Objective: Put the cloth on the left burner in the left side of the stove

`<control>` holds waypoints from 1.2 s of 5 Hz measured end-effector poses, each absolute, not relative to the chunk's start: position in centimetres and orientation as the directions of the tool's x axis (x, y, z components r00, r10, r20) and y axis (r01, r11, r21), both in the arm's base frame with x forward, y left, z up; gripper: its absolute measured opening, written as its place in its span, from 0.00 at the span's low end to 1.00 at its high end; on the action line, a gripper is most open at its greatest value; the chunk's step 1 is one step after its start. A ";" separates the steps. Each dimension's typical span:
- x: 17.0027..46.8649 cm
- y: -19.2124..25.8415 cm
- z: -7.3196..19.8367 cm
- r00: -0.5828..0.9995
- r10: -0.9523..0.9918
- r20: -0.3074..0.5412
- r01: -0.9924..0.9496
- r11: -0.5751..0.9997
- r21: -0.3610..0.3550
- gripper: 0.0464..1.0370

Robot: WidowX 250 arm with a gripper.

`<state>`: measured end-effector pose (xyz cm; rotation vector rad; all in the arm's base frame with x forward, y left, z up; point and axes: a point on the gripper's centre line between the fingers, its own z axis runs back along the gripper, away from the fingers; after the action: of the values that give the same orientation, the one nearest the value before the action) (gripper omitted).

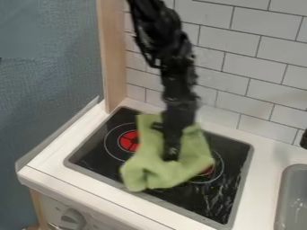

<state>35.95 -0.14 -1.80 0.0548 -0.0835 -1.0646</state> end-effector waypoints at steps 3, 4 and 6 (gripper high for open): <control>34.4 7.4 -1.3 0.662 -0.748 0.047 0.744 0.664 0.081 0.96; 34.3 8.1 -1.3 0.678 -0.734 0.041 0.729 0.679 0.084 0.96; 33.5 8.9 -1.5 0.708 -0.705 0.047 0.701 0.709 0.079 0.96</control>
<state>33.54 8.88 -1.50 0.0563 -0.0758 -0.7807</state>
